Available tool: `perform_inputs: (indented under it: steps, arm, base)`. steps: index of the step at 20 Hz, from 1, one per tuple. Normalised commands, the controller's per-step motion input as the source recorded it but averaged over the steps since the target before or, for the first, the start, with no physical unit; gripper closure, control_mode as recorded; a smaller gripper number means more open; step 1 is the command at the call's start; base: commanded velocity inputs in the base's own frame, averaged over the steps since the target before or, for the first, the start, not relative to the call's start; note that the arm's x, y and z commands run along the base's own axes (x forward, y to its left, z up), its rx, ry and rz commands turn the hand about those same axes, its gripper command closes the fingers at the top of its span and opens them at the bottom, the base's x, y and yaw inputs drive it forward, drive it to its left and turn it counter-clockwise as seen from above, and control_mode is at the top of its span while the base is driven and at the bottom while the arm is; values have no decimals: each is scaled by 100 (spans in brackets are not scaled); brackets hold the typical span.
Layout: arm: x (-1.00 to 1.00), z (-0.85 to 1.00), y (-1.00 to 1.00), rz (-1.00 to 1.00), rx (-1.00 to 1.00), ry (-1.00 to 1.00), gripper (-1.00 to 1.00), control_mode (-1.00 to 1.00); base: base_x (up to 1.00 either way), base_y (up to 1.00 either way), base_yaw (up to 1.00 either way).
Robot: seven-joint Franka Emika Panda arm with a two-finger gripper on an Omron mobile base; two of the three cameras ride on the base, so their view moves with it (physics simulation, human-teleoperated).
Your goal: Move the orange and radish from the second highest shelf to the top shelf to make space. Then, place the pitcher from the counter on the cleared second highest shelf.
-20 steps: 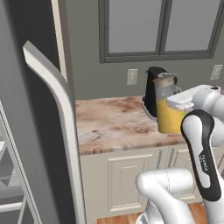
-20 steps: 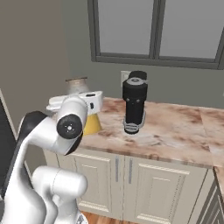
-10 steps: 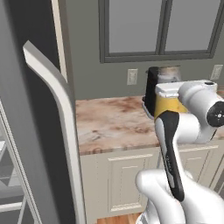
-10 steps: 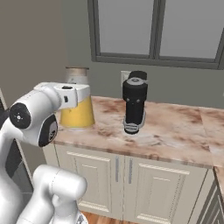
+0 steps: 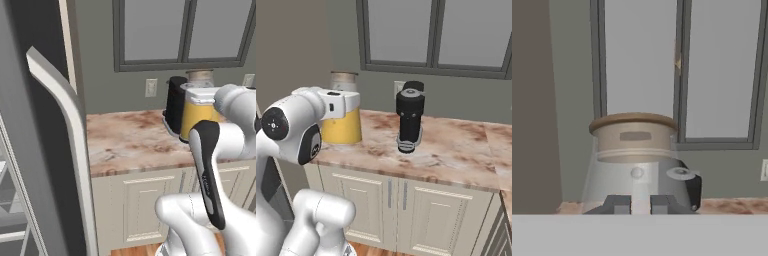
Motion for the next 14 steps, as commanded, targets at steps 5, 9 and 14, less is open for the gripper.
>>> perform_inputs:
  steps: [5, 9, 14]
  arm:
    - [0, 0, 0, 2, 0, 0, 100, -100]
    - [1, 0, 0, 0, 0, 0, 100, -100]
    - [0, 0, 0, 0, 0, 1, 100, 100]
  base:
    - [0, 0, 0]
    - [0, 0, 0]
    - [-38, 0, 5]
